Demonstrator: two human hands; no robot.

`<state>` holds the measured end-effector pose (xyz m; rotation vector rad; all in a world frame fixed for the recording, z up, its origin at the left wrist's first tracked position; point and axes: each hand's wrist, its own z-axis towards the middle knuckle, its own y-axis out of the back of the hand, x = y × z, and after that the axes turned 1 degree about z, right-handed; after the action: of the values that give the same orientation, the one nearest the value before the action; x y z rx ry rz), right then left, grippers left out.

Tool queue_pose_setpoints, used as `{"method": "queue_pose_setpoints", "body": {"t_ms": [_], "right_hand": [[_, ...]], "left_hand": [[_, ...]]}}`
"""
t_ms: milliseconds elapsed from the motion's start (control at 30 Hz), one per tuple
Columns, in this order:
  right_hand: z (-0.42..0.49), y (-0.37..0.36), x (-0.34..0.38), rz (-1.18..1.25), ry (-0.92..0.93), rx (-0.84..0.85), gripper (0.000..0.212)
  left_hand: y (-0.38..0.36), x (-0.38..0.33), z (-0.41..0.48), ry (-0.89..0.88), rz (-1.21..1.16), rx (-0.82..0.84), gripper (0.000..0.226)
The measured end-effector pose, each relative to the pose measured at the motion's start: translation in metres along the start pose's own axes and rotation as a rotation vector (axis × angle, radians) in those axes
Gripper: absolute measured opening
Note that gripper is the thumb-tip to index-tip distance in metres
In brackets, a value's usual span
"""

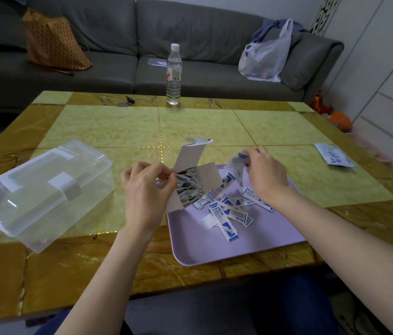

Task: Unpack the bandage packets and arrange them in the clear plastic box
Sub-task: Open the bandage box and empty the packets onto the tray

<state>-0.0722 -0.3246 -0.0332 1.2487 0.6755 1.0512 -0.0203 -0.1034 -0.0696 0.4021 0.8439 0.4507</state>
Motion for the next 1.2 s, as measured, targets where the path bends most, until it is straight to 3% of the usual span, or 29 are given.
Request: {"method": "queue_pose_setpoints", "body": {"t_ms": [100, 200, 300, 467, 833, 1000, 1200], "right_hand": [[-0.010, -0.002, 0.011, 0.114, 0.097, -0.013, 0.056], [-0.029, -0.004, 0.028, 0.277, 0.279, -0.074, 0.027], [-0.043, -0.011, 0.044, 0.322, 0.396, -0.004, 0.024], [-0.041, -0.023, 0.064, 0.293, 0.349, 0.112, 0.025], [-0.038, -0.018, 0.086, 0.146, 0.385, 0.072, 0.029], [-0.040, -0.010, 0.068, 0.394, 0.363, -0.032, 0.026], [-0.040, 0.002, 0.032, 0.583, 0.206, -0.074, 0.028]], "left_hand": [[0.000, -0.001, 0.000, 0.001, 0.000, 0.001, 0.015], [0.000, -0.003, -0.001, -0.006, -0.014, -0.002, 0.015], [-0.001, -0.005, -0.002, -0.016, -0.032, 0.005, 0.013], [-0.003, -0.001, -0.005, -0.055, -0.005, 0.050, 0.013], [0.004, 0.001, -0.005, -0.022, -0.046, 0.056, 0.011], [0.013, 0.003, -0.002, 0.022, -0.069, 0.011, 0.011], [0.014, 0.000, -0.003, 0.034, -0.072, 0.032, 0.014]]}}
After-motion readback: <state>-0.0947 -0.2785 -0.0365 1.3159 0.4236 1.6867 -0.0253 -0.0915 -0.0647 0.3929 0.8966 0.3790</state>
